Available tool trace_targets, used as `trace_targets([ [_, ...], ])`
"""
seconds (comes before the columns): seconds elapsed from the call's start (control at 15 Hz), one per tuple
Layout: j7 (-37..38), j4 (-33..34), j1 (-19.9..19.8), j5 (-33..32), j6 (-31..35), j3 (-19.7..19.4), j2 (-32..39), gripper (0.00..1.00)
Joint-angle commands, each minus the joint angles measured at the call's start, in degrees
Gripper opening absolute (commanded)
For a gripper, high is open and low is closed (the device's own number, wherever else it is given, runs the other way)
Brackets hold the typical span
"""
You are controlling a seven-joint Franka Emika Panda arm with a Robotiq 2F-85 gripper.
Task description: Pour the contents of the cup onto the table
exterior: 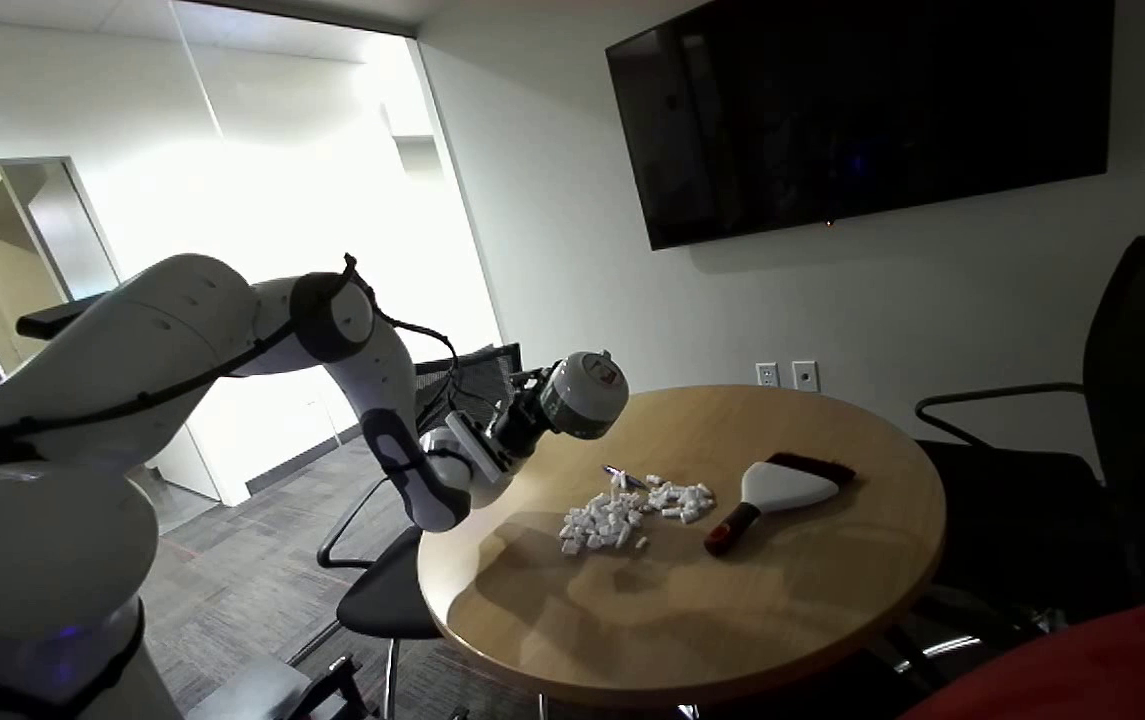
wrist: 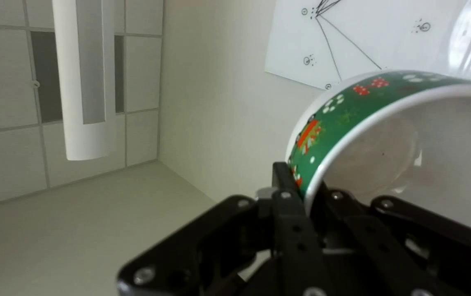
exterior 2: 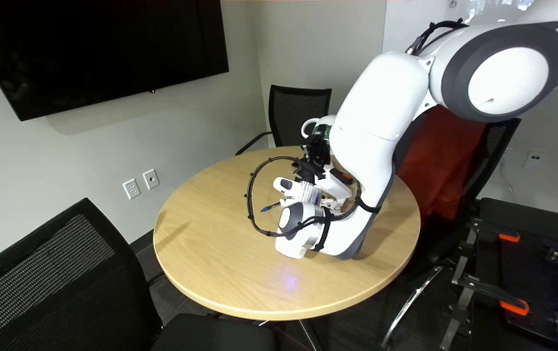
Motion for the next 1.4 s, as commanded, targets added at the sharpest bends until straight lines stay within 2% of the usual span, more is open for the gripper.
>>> trace_targets([
  [0.0, -2.2, 1.6, -0.3, -2.8, -4.2, 0.0, -0.3, 0.03],
  [0.13, -1.0, 1.2, -1.3, -1.8, -3.3, 1.7, -2.2, 0.03],
  [0.4, 1.6, -1.2, -4.8, 3.3, 3.2, 8.2, -9.8, 0.03],
  [0.73, 5.5, -2.9, -6.6, 12.3, 10.0, 13.6, -19.1, 0.03],
  [1.0, 9.0, -3.8, -6.9, 20.3, 19.5, 15.0, -25.1, 0.03],
  [1.33, 12.6, -7.1, -7.7, 25.8, 37.7, 14.2, -30.6, 0.03],
])
